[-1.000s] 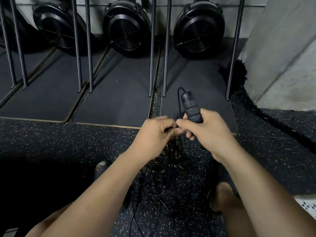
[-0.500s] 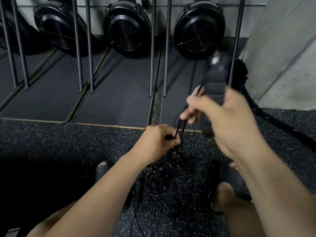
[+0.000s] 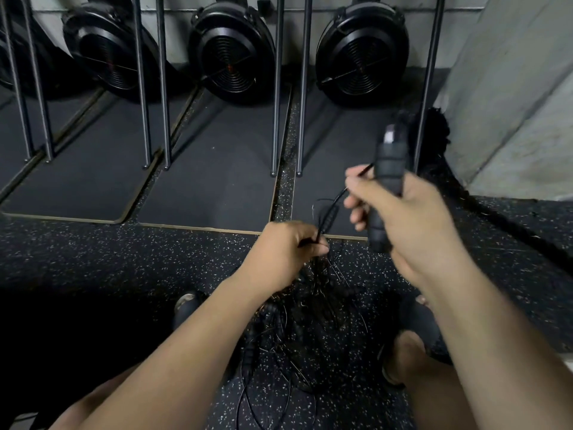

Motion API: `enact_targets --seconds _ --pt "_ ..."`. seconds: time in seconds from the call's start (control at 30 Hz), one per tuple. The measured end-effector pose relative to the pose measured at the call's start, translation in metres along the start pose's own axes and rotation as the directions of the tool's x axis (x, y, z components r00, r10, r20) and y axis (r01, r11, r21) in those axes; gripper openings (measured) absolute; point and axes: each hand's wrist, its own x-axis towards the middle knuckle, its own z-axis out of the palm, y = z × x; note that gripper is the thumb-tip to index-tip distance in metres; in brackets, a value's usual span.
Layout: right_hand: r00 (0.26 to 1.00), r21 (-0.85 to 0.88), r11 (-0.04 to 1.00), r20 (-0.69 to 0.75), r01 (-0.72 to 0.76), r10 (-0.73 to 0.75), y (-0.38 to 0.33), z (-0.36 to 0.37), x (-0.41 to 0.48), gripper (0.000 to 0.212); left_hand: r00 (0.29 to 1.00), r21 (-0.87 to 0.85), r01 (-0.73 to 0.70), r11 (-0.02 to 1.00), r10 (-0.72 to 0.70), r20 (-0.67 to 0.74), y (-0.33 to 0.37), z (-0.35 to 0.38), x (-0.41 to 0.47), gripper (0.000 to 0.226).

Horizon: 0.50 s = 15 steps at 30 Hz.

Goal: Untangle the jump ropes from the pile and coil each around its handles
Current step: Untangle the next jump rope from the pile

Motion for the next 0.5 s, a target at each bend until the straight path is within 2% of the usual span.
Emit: enact_targets --seconds 0.07,0.2,0.37,0.5 --pt "0.998 -0.113 0.993 0.033 -0.044 0.048 0.017 0.004 -0.002 0.013 0.997 0.026 -0.049 0.998 0.05 -0.054 0.003 -0.004 0.001 0.009" --pt "0.994 -0.37 0.929 0.085 -0.03 0.066 0.04 0.008 -0.002 0.011 0.981 0.059 -0.149 0.987 0.155 -0.117 0.008 -0.011 0.0 0.014" --pt "0.997 -0.46 0.888 0.068 0.007 0.027 0.042 0.017 0.003 0.013 0.982 0.032 -0.148 0.988 0.151 -0.118 0.006 -0.012 0.0 0.009" --pt "0.998 -0.531 0.845 0.056 0.061 -0.037 0.038 0.018 0.004 0.032 0.981 -0.004 -0.148 0.989 0.146 -0.13 0.005 -0.01 0.0 0.015"
